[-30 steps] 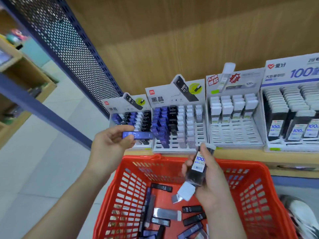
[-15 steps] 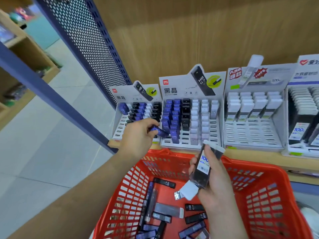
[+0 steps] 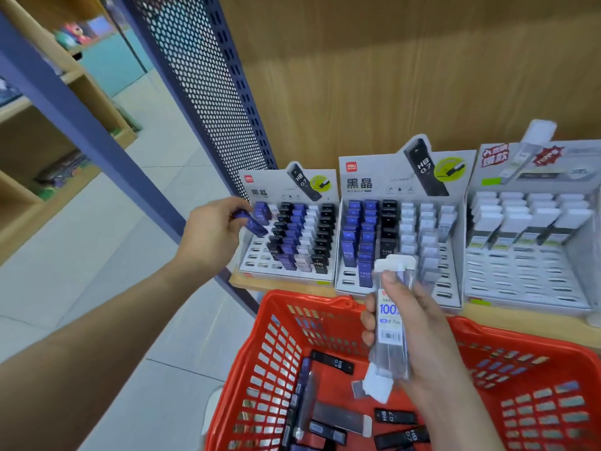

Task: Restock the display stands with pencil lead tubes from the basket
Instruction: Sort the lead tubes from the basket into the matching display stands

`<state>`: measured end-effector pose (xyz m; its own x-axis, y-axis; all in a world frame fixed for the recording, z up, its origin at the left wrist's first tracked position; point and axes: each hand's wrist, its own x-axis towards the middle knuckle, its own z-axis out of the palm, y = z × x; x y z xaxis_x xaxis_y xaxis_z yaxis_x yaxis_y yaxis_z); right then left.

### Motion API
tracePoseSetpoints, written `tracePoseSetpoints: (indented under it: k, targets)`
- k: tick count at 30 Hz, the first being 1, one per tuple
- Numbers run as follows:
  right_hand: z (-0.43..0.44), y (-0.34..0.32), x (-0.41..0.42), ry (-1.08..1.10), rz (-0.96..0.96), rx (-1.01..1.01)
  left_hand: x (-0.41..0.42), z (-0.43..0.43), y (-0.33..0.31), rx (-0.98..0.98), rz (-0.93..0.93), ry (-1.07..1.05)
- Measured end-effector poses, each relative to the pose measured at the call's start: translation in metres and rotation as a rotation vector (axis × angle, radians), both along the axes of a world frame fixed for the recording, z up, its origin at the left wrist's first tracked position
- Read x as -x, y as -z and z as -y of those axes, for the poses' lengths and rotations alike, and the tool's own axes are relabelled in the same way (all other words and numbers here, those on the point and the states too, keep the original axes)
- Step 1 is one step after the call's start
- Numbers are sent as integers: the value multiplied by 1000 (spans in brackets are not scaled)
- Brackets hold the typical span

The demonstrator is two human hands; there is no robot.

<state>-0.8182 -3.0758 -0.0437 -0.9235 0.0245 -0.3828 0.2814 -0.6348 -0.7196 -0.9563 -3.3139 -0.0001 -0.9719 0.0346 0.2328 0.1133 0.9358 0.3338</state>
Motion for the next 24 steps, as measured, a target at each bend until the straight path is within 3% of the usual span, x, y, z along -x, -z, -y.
tracePoseSetpoints:
  k: [13,24]
  targets:
    - [34,-13,41,-203,-8,-101,46,14,41,182,44,93]
    - [42,-16,53,-228,49,78,55,19,47,269,46,194]
